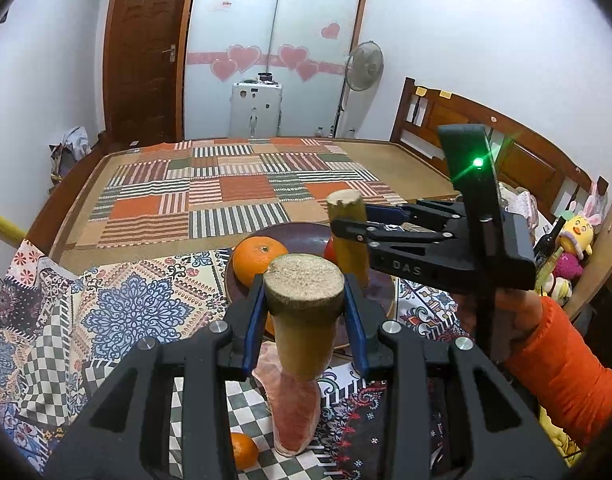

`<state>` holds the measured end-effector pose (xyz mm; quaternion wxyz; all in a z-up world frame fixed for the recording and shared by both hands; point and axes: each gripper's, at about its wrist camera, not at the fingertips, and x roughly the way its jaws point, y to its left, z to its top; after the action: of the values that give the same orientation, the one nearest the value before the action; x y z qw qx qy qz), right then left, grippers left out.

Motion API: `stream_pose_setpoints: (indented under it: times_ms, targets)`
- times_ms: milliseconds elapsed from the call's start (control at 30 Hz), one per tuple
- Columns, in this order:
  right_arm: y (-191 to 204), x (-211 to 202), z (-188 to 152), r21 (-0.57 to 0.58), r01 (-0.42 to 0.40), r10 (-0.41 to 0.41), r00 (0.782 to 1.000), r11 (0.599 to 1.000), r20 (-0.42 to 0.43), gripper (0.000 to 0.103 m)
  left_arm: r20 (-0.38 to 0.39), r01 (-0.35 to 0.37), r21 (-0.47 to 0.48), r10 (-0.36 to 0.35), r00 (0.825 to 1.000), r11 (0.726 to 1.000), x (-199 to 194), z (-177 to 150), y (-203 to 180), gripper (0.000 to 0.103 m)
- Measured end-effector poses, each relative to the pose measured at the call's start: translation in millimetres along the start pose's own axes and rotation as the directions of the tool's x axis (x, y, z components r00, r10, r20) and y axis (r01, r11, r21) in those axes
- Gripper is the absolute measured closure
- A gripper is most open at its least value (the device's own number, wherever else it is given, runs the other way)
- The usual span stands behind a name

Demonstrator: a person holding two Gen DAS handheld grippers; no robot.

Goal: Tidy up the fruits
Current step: 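Carry the yellow fruit toward the plate with the left tool while the right tool lowers its fruit there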

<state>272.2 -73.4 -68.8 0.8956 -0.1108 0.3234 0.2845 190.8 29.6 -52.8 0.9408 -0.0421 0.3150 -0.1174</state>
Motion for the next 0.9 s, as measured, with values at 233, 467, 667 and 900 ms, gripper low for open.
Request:
stream_pose_setpoints:
  times_ms: [233, 467, 667, 900]
  targets:
    - [5, 20, -2, -0.027, -0.009, 0.007, 0.999, 1.000, -0.054, 0.067, -0.005, -0.001, -0.006, 0.001, 1.000, 1.000, 5, -2, 5, 0.067]
    - [3, 17, -3, -0.015, -0.029, 0.028, 0.998, 0.999, -0.065, 0.067, -0.007, -0.005, -0.007, 0.005, 1.000, 1.000, 5, -2, 5, 0.067]
    - [3, 5, 0, -0.015, -0.025, 0.025, 0.999, 1.000, -0.045, 0.067, -0.005, -0.001, -0.005, 0.001, 1.000, 1.000, 3, -2, 3, 0.067]
    - [-3, -23, -4, 0.002, -0.014, 0.014, 1.000, 1.000, 0.000, 0.067, 0.004, 0.000, 0.005, 0.000, 1.000, 1.000, -4, 2, -6, 0.067]
